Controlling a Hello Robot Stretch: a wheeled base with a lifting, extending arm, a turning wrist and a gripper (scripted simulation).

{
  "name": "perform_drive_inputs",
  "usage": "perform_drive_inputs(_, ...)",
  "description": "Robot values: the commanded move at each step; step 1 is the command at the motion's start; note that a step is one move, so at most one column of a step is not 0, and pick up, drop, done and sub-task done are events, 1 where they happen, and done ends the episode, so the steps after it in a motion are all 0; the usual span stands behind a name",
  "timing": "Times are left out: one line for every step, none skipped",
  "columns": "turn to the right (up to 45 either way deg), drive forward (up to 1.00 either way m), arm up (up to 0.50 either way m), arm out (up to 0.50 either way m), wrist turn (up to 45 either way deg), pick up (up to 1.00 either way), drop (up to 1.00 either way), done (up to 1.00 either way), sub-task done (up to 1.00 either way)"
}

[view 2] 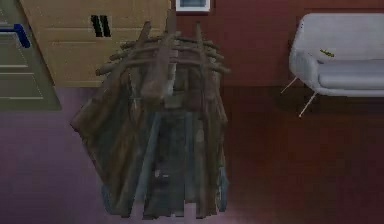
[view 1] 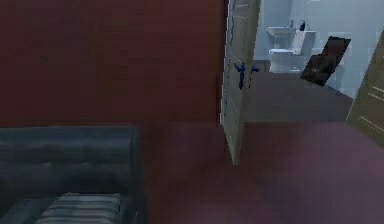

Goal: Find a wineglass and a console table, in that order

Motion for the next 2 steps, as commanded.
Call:
perform_drive_inputs(24.0, 0.0, 0.0, 0.0, 0.0, 0.0, 0.0, 0.0, 0.0)
perform_drive_inputs(0.0, 1.0, 0.0, 0.0, 0.0, 0.0, 0.0, 0.0, 0.0)
